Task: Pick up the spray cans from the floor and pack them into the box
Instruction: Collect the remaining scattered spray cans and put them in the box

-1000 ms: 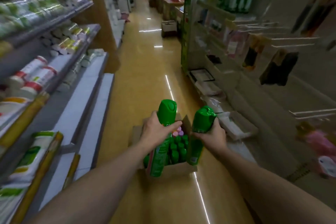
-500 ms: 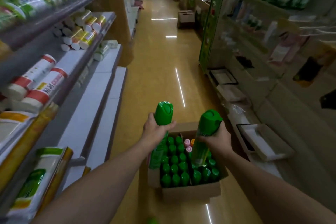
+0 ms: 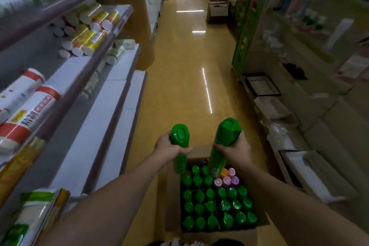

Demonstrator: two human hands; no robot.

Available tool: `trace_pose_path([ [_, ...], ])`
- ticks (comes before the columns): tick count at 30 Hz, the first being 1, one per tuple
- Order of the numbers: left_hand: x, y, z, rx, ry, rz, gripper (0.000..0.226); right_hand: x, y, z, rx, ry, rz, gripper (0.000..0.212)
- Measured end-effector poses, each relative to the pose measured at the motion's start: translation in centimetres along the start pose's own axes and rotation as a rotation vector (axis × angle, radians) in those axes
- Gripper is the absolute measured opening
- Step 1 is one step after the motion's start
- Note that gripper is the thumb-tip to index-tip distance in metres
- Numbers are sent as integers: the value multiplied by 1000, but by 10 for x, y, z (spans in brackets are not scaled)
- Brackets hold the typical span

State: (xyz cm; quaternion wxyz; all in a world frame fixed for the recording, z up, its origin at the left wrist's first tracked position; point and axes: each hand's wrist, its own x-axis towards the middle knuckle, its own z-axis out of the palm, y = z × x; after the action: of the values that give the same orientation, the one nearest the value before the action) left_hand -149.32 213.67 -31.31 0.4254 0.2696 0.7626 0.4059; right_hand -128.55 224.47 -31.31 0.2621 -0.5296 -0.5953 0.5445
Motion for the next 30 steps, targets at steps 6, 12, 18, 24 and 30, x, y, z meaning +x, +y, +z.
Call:
trace_pose_path([
  [6,70,-17,17,122,5,-61,95,71,28,24,-19,8,55,71],
  [12,185,-85,46,305,-37,-101,95,145,86,63,-62,247,151,66],
  [18,270,-152,70,424,-173,-48,80,235,154,97,-86,360,323,78],
  [24,334,-217,88,478,-259,-91,85,298,242,128,-117,330,408,82],
  [30,361,-277,105,433,-254,-55,76,322,320,159,-201,210,421,81],
])
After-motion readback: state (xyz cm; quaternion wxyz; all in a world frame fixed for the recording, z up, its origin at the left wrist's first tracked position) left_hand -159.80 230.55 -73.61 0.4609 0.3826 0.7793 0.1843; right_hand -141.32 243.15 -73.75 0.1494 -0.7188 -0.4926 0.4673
